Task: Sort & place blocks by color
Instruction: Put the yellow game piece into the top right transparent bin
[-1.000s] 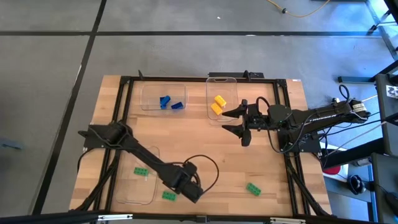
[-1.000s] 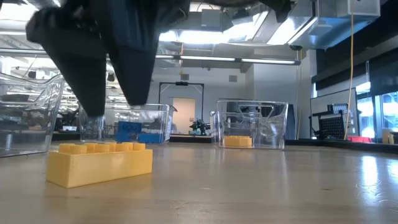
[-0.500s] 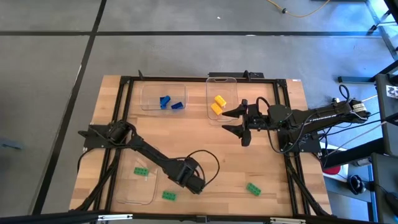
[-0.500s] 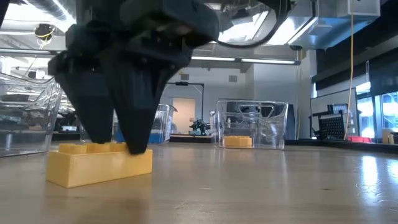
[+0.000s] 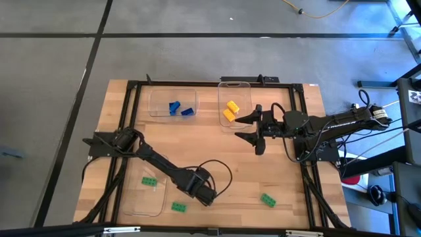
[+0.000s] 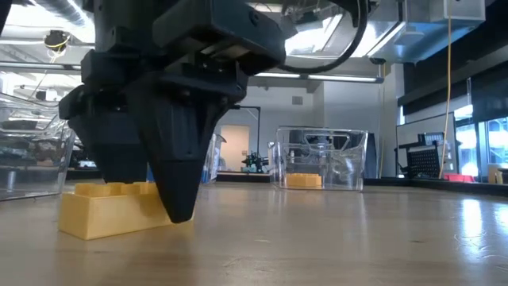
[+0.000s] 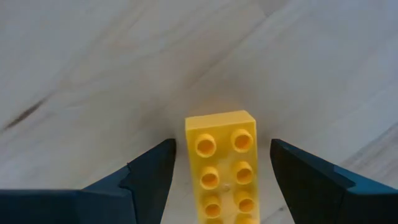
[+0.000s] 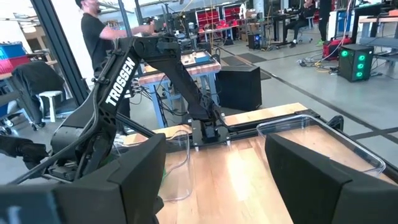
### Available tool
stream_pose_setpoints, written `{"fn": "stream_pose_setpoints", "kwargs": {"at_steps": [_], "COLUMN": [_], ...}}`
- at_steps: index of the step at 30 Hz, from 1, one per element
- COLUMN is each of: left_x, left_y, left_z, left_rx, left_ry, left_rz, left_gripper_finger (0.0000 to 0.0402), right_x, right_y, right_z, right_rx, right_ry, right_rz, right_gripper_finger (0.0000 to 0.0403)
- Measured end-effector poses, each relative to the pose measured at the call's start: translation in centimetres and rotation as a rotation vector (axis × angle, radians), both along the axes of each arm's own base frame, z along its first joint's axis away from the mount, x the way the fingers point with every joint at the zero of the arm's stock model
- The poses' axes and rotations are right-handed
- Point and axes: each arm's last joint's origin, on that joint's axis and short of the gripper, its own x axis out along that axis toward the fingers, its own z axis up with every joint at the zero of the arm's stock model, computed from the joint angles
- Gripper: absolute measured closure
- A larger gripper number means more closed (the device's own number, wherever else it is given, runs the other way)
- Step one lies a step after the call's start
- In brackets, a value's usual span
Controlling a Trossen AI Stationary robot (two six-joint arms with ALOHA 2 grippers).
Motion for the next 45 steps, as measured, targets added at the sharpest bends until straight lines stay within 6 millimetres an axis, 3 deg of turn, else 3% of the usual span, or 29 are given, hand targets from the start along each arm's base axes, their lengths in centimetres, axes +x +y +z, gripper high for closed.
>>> {"fn": "stream_pose_setpoints", "kwargs": {"at_steps": [4, 8, 13, 20, 24, 28, 30, 33, 38, 41, 45], "left_x": [-0.1, 0.0, -0.1, -2.4, -4.7, -7.7, -9.3, -11.2, -13.9, -14.5, -14.7], "left_y": [0.1, 0.3, 1.1, 5.5, 10.3, 16.0, 18.6, 21.7, 24.4, 25.1, 25.1], "left_z": [-0.1, -0.1, 1.4, 9.9, 15.4, 17.9, 18.5, 18.5, 16.9, 15.8, 15.7], "left_rx": [0.012, 0.014, 0.103, 0.337, 0.571, 0.661, 0.657, 0.6, 0.526, 0.479, 0.468], "left_ry": [0.004, 0.009, -0.054, -0.154, -0.232, -0.328, -0.465, -0.808, -1.323, -1.417, -1.446], "left_rz": [0.004, 0.006, -0.046, -0.138, -0.155, -0.189, -0.231, -0.327, -0.385, -0.373, -0.376], "left_gripper_finger": [0.0179, 0.0269, 0.0276, 0.0276, 0.0276, 0.0276, 0.0276, 0.0276, 0.0276, 0.0276, 0.0276], "right_x": [0.0, 0.0, 0.0, 0.0, -0.1, 0.1, 0.4, 1.0, 2.5, 3.1, 3.2], "right_y": [0.0, 0.0, 0.0, 0.0, 0.1, 0.1, 0.1, 0.2, 0.3, 0.3, 0.0], "right_z": [0.0, 0.0, 0.0, -0.5, -1.1, -1.7, -1.9, -2.4, -2.9, -3.0, -3.0], "right_rx": [-0.01, -0.015, -0.015, -0.022, 0.003, 0.042, 0.049, 0.064, 0.077, 0.079, 0.075], "right_ry": [0.0, 0.001, 0.002, 0.051, 0.115, 0.165, 0.167, 0.171, 0.123, 0.082, 0.068], "right_rz": [-0.001, -0.002, -0.002, 0.001, 0.022, 0.024, 0.023, 0.02, -0.017, -0.065, -0.154], "right_gripper_finger": [0.0127, 0.0127, 0.0127, 0.0127, 0.0127, 0.0127, 0.0127, 0.0127, 0.0127, 0.0127, 0.0127]}}
